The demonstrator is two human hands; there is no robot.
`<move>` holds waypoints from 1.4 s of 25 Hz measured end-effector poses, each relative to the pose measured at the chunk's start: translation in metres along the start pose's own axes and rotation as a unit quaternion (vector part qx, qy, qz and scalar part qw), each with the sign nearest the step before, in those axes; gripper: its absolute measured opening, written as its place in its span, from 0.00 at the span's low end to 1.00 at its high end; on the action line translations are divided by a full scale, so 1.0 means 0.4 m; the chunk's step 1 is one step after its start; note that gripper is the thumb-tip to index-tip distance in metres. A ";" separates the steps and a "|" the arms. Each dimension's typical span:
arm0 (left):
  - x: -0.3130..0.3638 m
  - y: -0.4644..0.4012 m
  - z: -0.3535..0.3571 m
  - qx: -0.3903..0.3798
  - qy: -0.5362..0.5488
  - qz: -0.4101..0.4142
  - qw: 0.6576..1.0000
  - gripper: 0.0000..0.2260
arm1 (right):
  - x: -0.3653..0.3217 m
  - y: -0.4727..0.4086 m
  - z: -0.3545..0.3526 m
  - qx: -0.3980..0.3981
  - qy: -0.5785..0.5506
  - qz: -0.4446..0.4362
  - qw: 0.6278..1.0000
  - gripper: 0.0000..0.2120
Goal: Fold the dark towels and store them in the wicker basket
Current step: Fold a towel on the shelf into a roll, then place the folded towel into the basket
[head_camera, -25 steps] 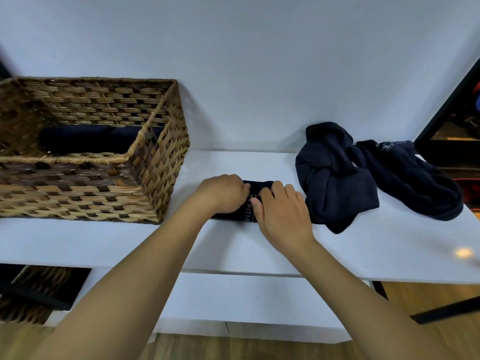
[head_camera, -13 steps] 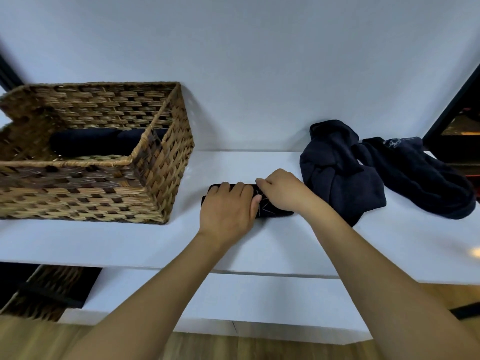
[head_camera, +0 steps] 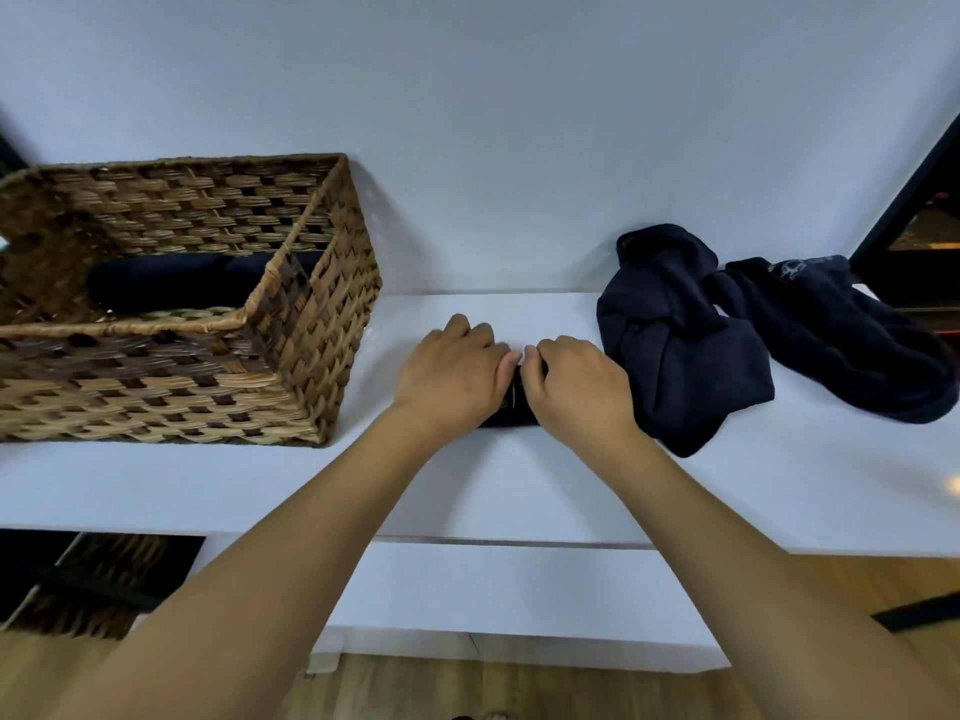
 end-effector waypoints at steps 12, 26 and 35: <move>0.040 0.084 -0.025 -0.093 0.021 -0.089 0.991 0.20 | 0.020 -0.010 -0.022 -0.012 -0.140 0.083 0.987 0.11; 0.063 0.125 -0.123 -0.014 0.531 -0.247 0.810 0.11 | -0.074 0.107 -0.093 -0.108 -0.534 0.129 0.829 0.08; 0.039 0.176 -0.342 0.098 0.788 -0.120 0.596 0.36 | -0.258 0.010 -0.276 -0.102 -0.537 -0.072 0.834 0.26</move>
Point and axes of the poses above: each hand's wrist, its own y-axis away from the middle knuckle, its own z-axis out of the palm, x = y × z, the point moved 5 cm from there along -y, towards the middle knuckle, and after that the axes turned 14 degrees about y, right-handed, at the moved point
